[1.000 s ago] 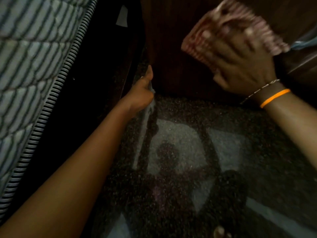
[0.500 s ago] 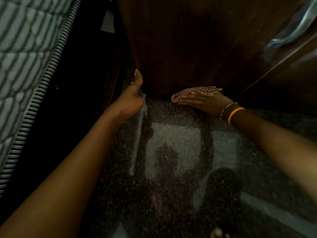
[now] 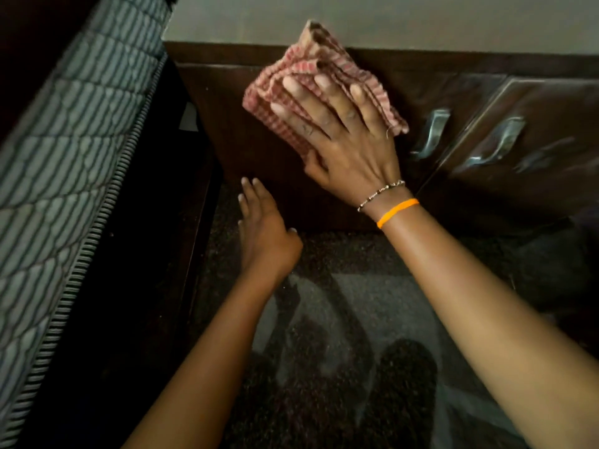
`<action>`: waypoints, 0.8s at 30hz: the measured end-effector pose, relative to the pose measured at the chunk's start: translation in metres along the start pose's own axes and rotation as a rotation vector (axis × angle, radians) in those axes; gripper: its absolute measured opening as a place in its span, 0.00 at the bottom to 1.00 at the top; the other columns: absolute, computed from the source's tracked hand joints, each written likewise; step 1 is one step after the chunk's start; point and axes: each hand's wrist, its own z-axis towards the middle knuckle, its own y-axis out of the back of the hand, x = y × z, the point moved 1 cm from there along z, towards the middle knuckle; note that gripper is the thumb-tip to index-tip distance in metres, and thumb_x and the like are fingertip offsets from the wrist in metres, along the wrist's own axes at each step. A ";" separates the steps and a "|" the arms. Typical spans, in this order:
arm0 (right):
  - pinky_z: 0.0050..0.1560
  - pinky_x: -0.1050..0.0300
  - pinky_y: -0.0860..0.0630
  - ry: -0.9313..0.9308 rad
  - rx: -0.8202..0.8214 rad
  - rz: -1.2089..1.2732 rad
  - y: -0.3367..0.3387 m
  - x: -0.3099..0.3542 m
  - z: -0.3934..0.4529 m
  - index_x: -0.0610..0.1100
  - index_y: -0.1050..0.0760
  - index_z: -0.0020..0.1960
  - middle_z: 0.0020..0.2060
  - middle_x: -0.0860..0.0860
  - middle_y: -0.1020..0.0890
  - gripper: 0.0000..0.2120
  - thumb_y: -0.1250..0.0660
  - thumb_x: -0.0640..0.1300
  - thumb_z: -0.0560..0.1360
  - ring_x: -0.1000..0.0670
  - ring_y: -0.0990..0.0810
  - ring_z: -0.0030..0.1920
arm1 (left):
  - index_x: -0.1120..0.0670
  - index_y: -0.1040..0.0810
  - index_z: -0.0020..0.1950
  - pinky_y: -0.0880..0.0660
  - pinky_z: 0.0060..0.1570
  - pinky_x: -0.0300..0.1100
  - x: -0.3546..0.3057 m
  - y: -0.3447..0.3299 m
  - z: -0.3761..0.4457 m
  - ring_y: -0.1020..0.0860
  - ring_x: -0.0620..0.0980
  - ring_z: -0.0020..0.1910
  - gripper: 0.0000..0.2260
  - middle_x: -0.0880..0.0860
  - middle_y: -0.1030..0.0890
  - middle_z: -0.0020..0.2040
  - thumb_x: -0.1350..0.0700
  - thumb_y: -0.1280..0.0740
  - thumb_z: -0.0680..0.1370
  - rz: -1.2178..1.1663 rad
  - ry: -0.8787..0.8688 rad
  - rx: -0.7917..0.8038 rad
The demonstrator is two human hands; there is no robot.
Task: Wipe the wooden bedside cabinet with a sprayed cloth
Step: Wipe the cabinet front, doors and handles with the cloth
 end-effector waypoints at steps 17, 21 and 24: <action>0.57 0.46 0.39 -0.379 -0.121 -0.121 0.009 -0.030 -0.044 0.52 0.35 0.60 0.60 0.50 0.36 0.19 0.36 0.43 0.72 0.46 0.35 0.58 | 0.61 0.55 0.76 0.52 0.71 0.55 -0.056 0.017 -0.025 0.57 0.59 0.75 0.38 0.60 0.55 0.77 0.65 0.35 0.72 0.432 -0.471 -0.365; 0.55 0.49 0.36 -0.631 -0.150 0.055 0.030 -0.052 -0.054 0.48 0.33 0.59 0.59 0.45 0.25 0.21 0.36 0.47 0.67 0.45 0.33 0.55 | 0.61 0.56 0.76 0.54 0.71 0.55 -0.061 0.006 -0.031 0.57 0.59 0.75 0.40 0.59 0.57 0.77 0.60 0.34 0.72 0.529 -0.498 -0.329; 0.61 0.51 0.36 -0.831 -0.144 0.353 0.038 -0.040 -0.064 0.41 0.31 0.62 0.62 0.39 0.28 0.24 0.39 0.43 0.65 0.42 0.32 0.59 | 0.61 0.54 0.76 0.54 0.71 0.55 -0.067 0.000 -0.034 0.55 0.58 0.75 0.41 0.59 0.55 0.77 0.59 0.33 0.71 0.582 -0.546 -0.332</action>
